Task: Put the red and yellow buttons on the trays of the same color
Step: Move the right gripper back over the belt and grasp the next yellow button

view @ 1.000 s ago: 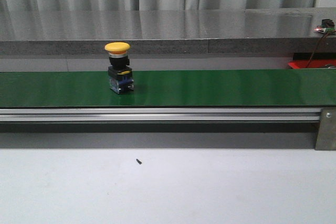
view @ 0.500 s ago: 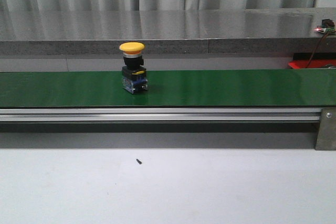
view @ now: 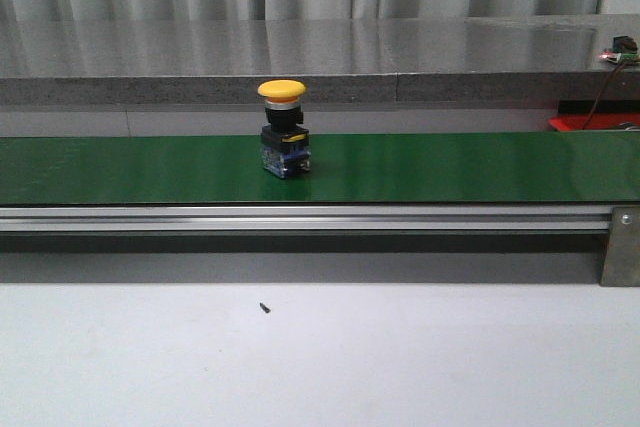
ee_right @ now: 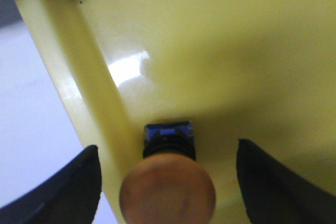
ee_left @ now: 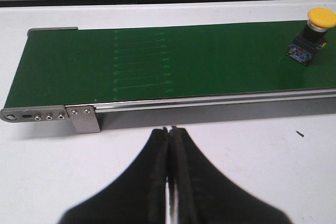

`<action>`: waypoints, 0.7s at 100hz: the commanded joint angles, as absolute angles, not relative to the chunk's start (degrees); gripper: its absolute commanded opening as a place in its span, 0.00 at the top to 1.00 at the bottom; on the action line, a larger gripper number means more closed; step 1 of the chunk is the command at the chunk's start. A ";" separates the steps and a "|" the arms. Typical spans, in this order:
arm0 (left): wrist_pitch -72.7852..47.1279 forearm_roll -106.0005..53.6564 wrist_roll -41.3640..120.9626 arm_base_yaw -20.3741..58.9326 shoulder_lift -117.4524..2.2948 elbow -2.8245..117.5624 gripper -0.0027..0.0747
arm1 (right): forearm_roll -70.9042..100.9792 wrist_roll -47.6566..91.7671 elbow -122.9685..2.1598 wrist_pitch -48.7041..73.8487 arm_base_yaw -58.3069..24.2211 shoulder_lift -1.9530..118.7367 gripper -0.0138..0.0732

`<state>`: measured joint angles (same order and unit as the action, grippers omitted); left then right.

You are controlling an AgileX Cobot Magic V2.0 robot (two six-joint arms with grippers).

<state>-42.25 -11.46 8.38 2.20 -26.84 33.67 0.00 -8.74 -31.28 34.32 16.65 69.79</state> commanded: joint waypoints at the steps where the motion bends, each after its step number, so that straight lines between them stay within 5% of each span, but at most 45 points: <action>1: -37.98 -12.40 7.88 2.64 -27.04 35.17 0.99 | -0.82 -8.74 -34.34 34.40 17.14 67.66 0.21; 30: -37.98 -12.40 7.88 2.64 -27.04 35.17 0.99 | -0.89 -4.17 -45.99 45.62 15.69 63.94 0.21; 70: -37.98 -12.40 7.88 2.64 -27.04 35.17 0.99 | 1.51 7.92 -59.19 51.50 0.13 67.75 0.21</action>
<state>-42.25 -11.46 8.38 2.20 -26.84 33.67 0.86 5.95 -55.89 52.56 2.31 66.79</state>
